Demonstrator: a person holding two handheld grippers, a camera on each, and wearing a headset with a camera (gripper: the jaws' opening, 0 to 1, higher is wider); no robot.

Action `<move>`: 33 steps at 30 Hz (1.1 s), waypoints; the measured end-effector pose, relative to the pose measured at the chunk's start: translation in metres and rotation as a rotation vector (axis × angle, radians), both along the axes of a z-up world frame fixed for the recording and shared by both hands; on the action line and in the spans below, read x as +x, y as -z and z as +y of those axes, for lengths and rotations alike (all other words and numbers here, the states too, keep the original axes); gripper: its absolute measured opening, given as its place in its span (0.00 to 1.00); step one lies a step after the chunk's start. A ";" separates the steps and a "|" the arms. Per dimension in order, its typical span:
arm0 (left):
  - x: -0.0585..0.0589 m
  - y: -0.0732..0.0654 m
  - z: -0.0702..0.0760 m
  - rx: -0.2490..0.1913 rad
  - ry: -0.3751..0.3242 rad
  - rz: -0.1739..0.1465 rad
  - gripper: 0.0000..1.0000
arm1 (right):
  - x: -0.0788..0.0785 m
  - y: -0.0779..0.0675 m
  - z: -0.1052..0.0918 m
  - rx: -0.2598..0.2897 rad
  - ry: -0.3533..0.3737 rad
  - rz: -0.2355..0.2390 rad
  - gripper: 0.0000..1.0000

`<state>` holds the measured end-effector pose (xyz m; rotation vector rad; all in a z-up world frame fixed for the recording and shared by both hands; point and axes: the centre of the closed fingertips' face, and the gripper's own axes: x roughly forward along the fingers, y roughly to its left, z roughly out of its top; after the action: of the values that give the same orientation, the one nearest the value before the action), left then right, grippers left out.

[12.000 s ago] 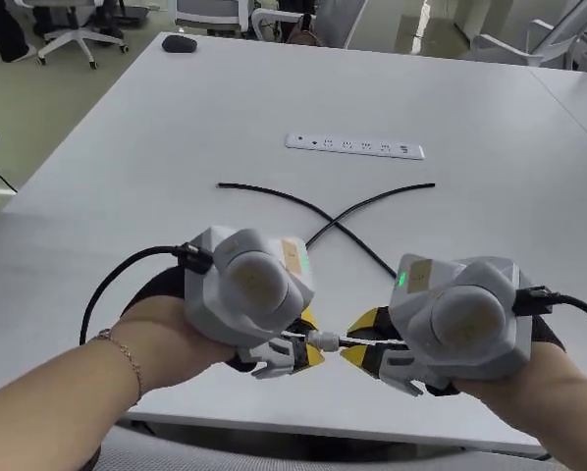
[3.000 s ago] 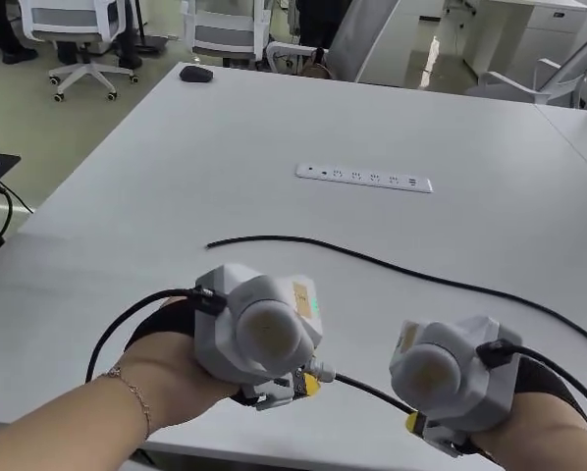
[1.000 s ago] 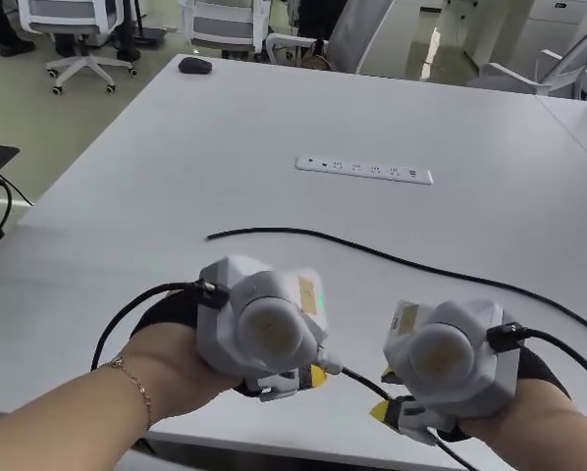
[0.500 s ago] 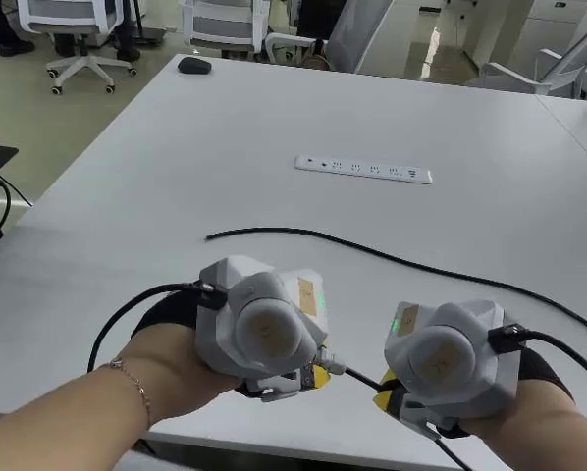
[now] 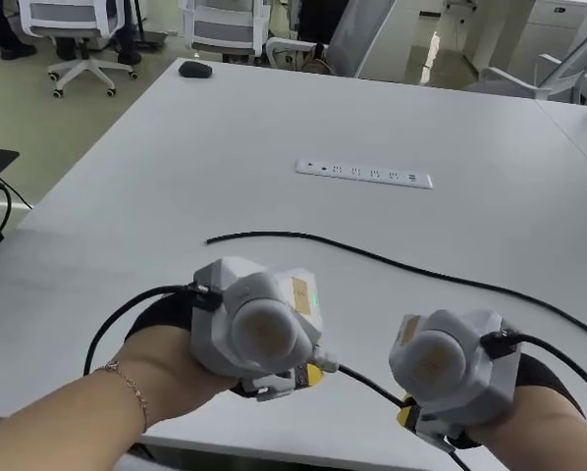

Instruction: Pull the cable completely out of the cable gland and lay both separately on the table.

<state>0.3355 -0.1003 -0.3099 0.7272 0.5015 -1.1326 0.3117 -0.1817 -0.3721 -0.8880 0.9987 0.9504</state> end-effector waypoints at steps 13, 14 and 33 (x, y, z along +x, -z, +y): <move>-0.006 0.004 -0.002 0.010 0.027 0.015 0.17 | 0.003 -0.029 0.040 0.209 -0.067 -0.071 0.02; -0.006 0.002 -0.002 0.007 0.028 0.016 0.17 | -0.001 -0.027 0.042 0.223 -0.078 -0.036 0.02; 0.011 -0.007 0.011 -0.020 -0.067 -0.014 0.17 | 0.015 -0.025 0.020 0.150 0.038 -0.090 0.02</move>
<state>0.3467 -0.0894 -0.3027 0.6963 0.4986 -1.0676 0.3267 -0.1620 -0.3473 -0.7772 0.8532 0.9327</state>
